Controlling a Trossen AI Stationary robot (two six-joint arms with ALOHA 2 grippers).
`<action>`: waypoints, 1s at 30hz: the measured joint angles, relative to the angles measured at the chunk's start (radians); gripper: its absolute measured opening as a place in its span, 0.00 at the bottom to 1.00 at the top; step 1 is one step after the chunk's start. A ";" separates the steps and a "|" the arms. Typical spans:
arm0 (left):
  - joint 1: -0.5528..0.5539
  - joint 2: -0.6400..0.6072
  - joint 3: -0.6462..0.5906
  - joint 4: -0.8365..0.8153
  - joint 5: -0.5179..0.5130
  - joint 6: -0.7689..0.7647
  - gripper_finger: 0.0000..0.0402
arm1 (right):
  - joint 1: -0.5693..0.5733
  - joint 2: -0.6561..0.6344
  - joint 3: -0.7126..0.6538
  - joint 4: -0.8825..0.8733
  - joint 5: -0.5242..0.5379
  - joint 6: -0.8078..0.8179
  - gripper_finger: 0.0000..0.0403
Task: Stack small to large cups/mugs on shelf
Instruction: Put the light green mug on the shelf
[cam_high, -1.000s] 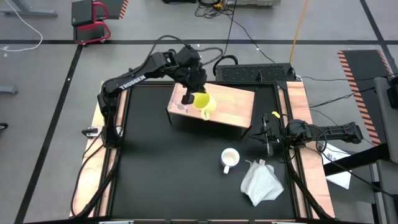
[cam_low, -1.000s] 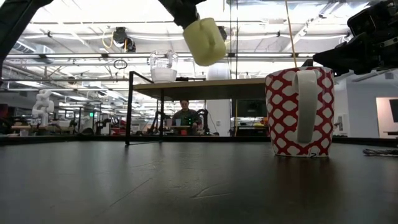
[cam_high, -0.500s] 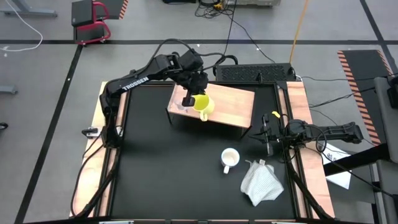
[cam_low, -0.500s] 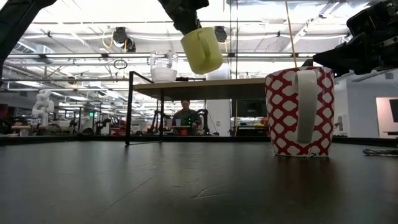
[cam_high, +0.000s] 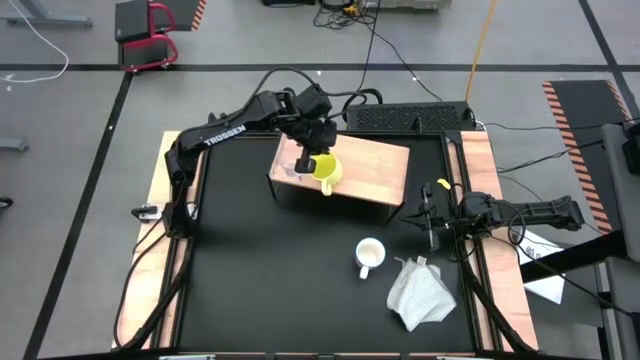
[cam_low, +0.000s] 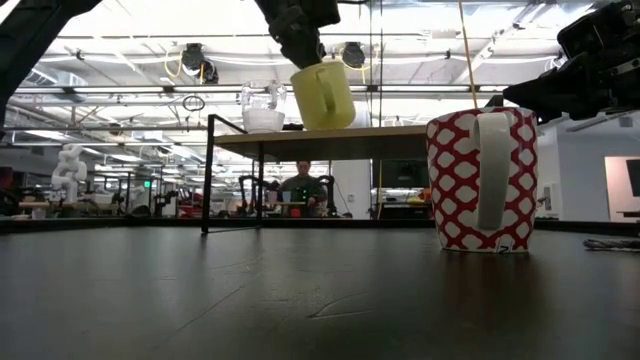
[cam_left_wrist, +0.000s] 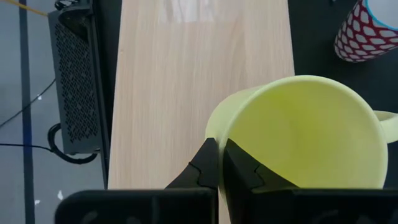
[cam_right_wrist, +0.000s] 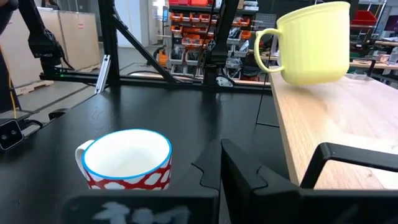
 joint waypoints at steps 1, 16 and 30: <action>-0.003 0.002 0.000 0.000 0.000 0.002 0.01 | 0.000 0.000 0.000 0.000 0.000 0.000 0.00; -0.009 0.015 0.000 0.031 -0.017 0.019 0.01 | 0.000 0.000 0.000 0.000 0.000 0.001 0.00; -0.008 0.052 0.005 0.044 -0.020 0.054 0.01 | 0.000 0.015 0.000 0.002 0.000 0.009 0.00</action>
